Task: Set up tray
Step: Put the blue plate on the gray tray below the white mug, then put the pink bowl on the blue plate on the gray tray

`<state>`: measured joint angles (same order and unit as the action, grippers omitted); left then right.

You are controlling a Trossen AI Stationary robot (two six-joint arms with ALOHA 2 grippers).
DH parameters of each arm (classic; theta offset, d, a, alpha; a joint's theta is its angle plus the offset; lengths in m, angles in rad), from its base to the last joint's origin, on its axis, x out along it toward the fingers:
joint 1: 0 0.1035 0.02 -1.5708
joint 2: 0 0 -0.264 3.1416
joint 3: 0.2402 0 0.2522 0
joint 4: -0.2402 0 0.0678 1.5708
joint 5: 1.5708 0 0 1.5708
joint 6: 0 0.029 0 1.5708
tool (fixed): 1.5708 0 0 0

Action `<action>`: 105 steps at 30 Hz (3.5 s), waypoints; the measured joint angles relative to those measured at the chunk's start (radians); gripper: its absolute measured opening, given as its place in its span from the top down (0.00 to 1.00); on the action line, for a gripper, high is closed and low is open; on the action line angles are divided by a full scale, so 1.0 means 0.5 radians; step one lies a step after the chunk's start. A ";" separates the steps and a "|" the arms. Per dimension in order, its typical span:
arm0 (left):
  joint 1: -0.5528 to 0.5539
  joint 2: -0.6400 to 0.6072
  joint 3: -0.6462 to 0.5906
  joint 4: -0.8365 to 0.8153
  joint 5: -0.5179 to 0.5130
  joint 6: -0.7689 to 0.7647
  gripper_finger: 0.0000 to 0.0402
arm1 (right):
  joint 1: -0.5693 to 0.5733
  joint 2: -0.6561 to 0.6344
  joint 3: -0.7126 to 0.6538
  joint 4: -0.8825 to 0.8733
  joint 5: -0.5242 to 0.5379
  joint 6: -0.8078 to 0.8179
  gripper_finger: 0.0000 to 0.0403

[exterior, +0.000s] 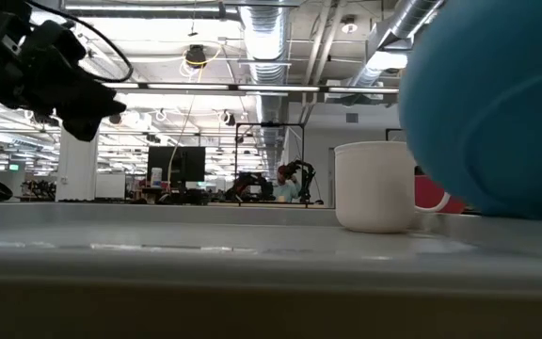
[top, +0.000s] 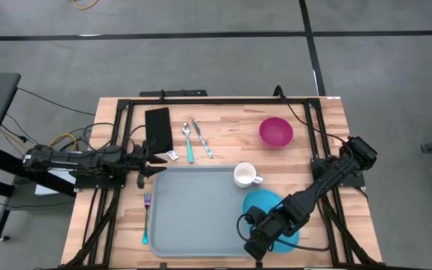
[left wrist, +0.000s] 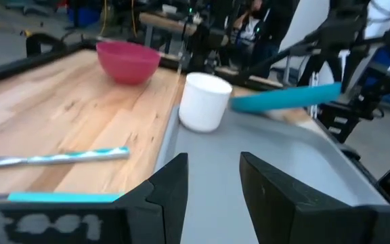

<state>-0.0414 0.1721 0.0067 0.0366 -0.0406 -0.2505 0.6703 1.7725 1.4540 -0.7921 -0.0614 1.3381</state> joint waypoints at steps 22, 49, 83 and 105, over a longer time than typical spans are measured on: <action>0.000 0.048 0.000 0.169 -0.079 -0.001 0.70 | -0.161 0.923 1.586 -0.984 0.071 -0.811 1.00; 0.000 0.045 0.000 0.178 -0.069 -0.161 0.70 | -0.320 1.431 1.764 -0.725 -0.019 -0.927 1.00; 0.000 0.048 0.000 0.177 -0.069 -0.213 0.70 | -0.254 1.509 1.761 -0.619 -0.098 -0.892 0.84; -0.001 0.048 0.000 0.187 -0.068 -0.246 0.70 | -0.257 1.119 1.762 -0.427 0.514 -1.544 0.51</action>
<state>-0.0417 0.1959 0.0067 0.1299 -0.0748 -0.3738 0.5419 2.3321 2.3348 -1.0058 0.1956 0.5661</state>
